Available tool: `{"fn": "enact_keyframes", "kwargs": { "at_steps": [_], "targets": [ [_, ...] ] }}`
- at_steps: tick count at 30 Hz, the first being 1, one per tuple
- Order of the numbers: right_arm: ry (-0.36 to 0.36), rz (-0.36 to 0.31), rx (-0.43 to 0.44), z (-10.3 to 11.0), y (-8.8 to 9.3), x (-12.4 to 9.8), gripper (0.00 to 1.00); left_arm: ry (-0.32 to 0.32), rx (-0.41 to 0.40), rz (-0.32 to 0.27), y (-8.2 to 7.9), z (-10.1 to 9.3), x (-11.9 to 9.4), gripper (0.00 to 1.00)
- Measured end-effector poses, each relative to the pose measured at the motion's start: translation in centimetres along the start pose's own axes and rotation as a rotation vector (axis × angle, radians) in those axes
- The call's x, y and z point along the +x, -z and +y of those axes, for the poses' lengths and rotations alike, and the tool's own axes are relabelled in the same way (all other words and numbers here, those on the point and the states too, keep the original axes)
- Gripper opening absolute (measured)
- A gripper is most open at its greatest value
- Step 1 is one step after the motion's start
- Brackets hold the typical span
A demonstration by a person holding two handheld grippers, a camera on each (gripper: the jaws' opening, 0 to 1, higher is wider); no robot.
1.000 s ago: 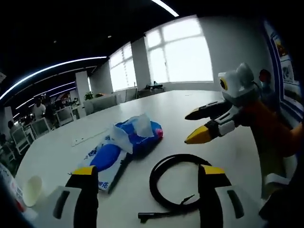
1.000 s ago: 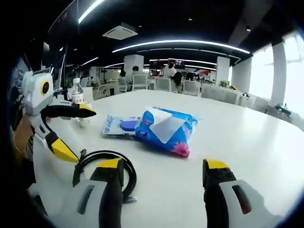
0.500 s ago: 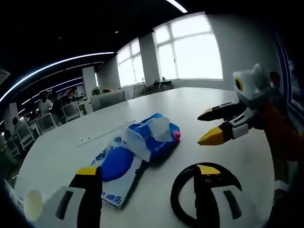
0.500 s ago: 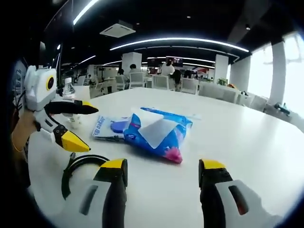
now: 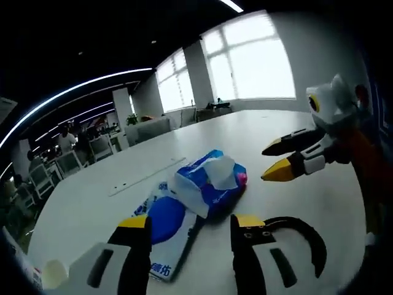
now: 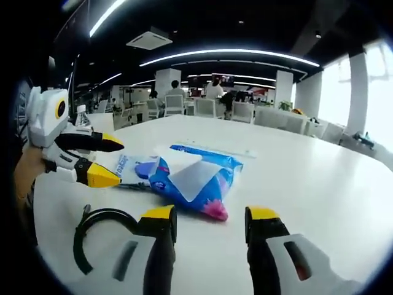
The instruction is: Arrange the tabletop items into an orderly group along one side of the table until the central work area is clear of visible clutter.
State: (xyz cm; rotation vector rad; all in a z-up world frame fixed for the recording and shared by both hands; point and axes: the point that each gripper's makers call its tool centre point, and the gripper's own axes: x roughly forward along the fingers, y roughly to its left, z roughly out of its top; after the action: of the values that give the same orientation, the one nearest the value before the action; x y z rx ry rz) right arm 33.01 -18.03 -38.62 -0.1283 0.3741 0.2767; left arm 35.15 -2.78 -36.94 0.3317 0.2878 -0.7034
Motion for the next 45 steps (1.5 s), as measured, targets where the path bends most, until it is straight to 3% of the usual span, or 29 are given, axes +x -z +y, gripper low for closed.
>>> {"fn": "enact_keyframes", "kwargs": {
  "at_steps": [4, 8, 11, 19, 23, 36, 45],
  "targets": [
    [0.012, 0.009, 0.004, -0.5, 0.1, 0.7, 0.37, 0.003, -0.006, 0.02, -0.1, -0.3, 0.4, 0.48],
    [-0.005, 0.006, 0.065, -0.9, 0.0, 1.3, 0.35, -0.029, 0.047, 0.025, -0.5, -0.1, 0.7, 0.33],
    [-0.001, 0.012, 0.058, -1.0, 0.0, 1.6, 0.35, -0.011, 0.008, 0.013, -0.9, -0.4, 1.1, 0.33],
    [-0.012, 0.02, 0.023, -0.8, 0.2, 2.4, 0.32, -0.006, -0.021, 0.046, -1.2, -0.9, 2.5, 0.36],
    [-0.008, 0.025, 0.016, -1.0, 0.3, 2.6, 0.31, -0.005, -0.084, 0.062, -1.2, -1.1, 3.3, 0.36],
    [-0.009, 0.022, 0.032, -0.9, 0.8, 2.7, 0.27, -0.018, -0.041, 0.113, -0.8, -1.4, 5.0, 0.34],
    [-0.01, 0.021, 0.065, -0.8, 1.4, 3.4, 0.21, -0.023, -0.037, 0.145, -0.1, -1.3, 6.2, 0.23]
  ]
}}
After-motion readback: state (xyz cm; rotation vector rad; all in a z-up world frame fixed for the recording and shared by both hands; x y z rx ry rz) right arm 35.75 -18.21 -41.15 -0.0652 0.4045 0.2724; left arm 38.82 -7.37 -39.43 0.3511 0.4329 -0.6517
